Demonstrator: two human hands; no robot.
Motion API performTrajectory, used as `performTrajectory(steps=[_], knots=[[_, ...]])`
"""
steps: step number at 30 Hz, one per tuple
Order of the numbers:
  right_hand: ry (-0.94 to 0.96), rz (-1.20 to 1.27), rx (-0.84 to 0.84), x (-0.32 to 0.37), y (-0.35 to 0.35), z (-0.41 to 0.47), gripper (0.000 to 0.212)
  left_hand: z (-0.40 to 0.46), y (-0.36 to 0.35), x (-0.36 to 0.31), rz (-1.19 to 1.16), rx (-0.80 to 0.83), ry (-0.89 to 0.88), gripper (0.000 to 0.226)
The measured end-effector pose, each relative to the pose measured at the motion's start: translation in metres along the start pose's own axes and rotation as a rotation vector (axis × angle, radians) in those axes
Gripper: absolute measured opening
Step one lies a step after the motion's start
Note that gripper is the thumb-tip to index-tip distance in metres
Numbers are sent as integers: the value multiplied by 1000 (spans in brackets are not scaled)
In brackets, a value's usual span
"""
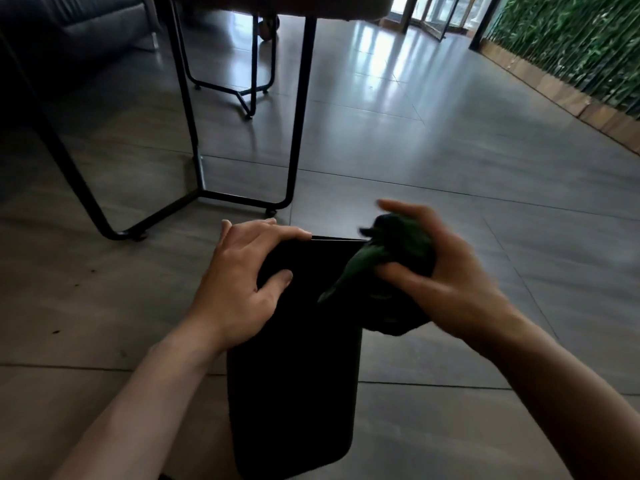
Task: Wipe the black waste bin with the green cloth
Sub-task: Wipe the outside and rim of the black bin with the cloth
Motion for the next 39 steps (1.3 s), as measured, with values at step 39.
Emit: performTrajectory(steps=[39], knots=[[428,-450,195,-86,-148,-114,43,6,8,12,-82,2,147,54]])
Point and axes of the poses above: each hand's wrist, its own z-axis towards the middle knuckle, its own y-axis out of the back of the hand, x = y × z, the point moved 1 cm from there along z, towards the middle knuckle, and after that the axes turned 6 degrees about z, right-handed, at the moved point
